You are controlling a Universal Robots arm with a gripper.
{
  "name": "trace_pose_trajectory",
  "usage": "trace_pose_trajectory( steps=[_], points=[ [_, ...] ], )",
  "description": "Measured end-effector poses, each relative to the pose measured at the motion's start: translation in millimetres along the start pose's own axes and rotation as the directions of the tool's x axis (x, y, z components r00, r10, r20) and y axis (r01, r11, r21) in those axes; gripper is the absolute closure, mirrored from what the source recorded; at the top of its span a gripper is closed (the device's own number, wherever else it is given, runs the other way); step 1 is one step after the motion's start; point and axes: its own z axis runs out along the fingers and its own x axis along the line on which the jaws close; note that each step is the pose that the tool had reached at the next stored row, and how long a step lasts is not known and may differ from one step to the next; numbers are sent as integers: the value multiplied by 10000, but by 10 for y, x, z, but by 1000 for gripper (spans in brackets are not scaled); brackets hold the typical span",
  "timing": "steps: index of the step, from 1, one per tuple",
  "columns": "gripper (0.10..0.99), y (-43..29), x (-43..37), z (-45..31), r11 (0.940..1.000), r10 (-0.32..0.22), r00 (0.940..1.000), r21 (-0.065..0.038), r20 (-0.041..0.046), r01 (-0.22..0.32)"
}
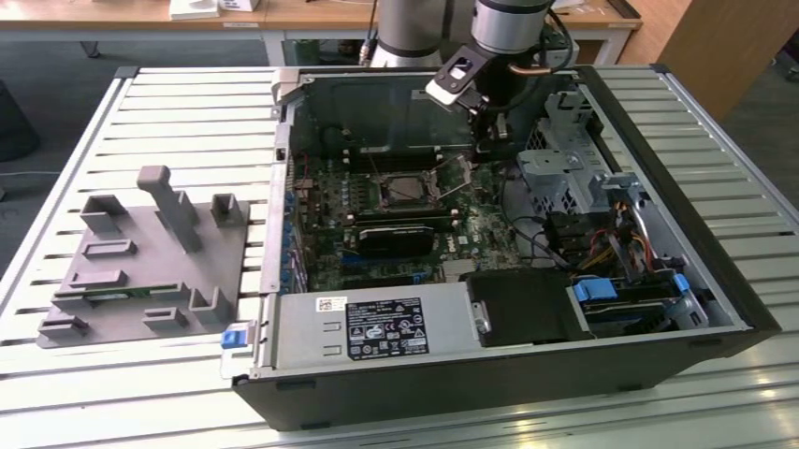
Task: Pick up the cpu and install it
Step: 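Close the cpu cover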
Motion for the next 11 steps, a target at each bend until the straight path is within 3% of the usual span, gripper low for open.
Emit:
trace_pose_trajectory(
  steps=[11],
  points=[
    [980, 41, 3, 23, 10000, 0, 10000, 5, 6, 0]
  ],
)
